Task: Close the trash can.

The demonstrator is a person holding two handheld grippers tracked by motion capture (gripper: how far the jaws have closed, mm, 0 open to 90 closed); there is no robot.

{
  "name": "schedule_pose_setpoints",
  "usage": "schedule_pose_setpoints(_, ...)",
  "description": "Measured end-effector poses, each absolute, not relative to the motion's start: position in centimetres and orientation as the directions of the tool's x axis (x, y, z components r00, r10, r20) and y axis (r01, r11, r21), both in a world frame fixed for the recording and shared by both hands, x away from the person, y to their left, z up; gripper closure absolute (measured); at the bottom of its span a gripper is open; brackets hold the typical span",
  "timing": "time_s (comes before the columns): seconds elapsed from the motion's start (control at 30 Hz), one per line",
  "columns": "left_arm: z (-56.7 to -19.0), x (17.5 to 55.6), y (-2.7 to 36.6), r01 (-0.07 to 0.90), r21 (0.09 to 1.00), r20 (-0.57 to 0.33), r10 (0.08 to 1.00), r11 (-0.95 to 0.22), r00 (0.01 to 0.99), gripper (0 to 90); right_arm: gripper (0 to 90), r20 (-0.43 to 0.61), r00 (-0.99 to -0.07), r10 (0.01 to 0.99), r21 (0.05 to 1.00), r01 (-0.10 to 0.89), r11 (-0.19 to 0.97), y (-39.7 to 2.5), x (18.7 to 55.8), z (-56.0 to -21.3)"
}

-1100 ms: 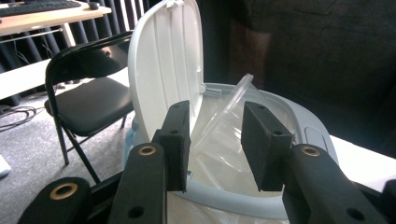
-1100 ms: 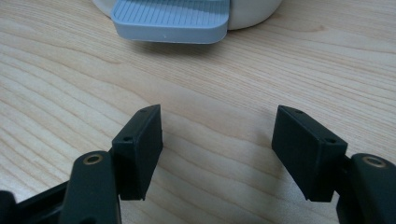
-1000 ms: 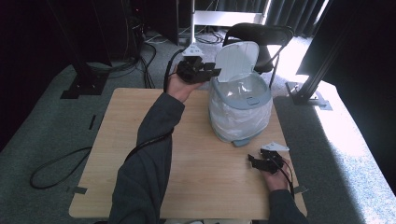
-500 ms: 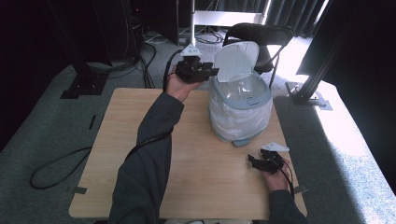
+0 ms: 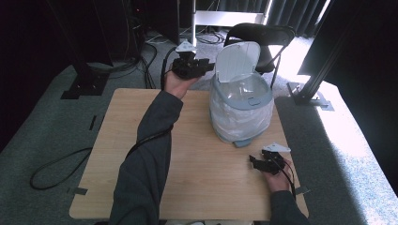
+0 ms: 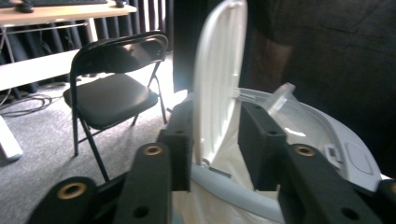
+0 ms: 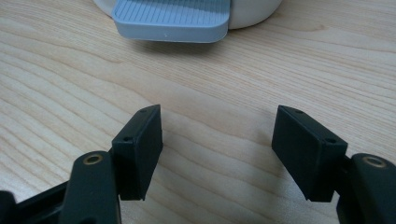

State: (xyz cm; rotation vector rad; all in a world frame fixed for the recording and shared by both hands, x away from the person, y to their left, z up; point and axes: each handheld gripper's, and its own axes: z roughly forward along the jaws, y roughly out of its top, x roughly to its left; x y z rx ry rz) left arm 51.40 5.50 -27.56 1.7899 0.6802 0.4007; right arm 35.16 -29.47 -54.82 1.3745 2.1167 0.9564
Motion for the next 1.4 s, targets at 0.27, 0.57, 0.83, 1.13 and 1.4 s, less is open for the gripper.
schedule_pose_setpoints(0.27, -27.7, 52.7, 5.2, 0.278, 0.948, -0.101, 0.683, -0.154, 0.724, 83.6, 32.6, 0.007, -0.410, 0.912, 0.747, 0.608, 0.268, -29.5, 35.2, -54.8)
schedule_pose_setpoints(0.57, -26.9, 54.6, 4.1, 0.305, 0.945, -0.132, 0.711, -0.120, 0.690, 83.9, 32.6, 0.007, -0.410, 0.912, 0.747, 0.609, 0.268, -29.5, 35.2, -54.8)
schedule_pose_setpoints(0.83, -26.8, 54.7, 2.7, 0.287, 0.948, -0.130, 0.657, -0.137, 0.743, 83.7, 32.4, 0.008, -0.410, 0.912, 0.746, 0.610, 0.267, -29.5, 35.1, -54.8)
schedule_pose_setpoints(1.13, -28.1, 52.5, 1.5, 0.243, 0.944, -0.095, 0.517, -0.225, 0.851, 83.7, 32.2, 0.007, -0.412, 0.911, 0.746, 0.608, 0.270, -29.5, 35.2, -54.8)
schedule_pose_setpoints(1.4, -29.5, 51.2, 0.6, 0.235, 0.930, -0.084, 0.460, -0.282, 0.884, 86.3, 32.2, 0.005, -0.412, 0.911, 0.746, 0.608, 0.271, -29.5, 35.2, -54.8)
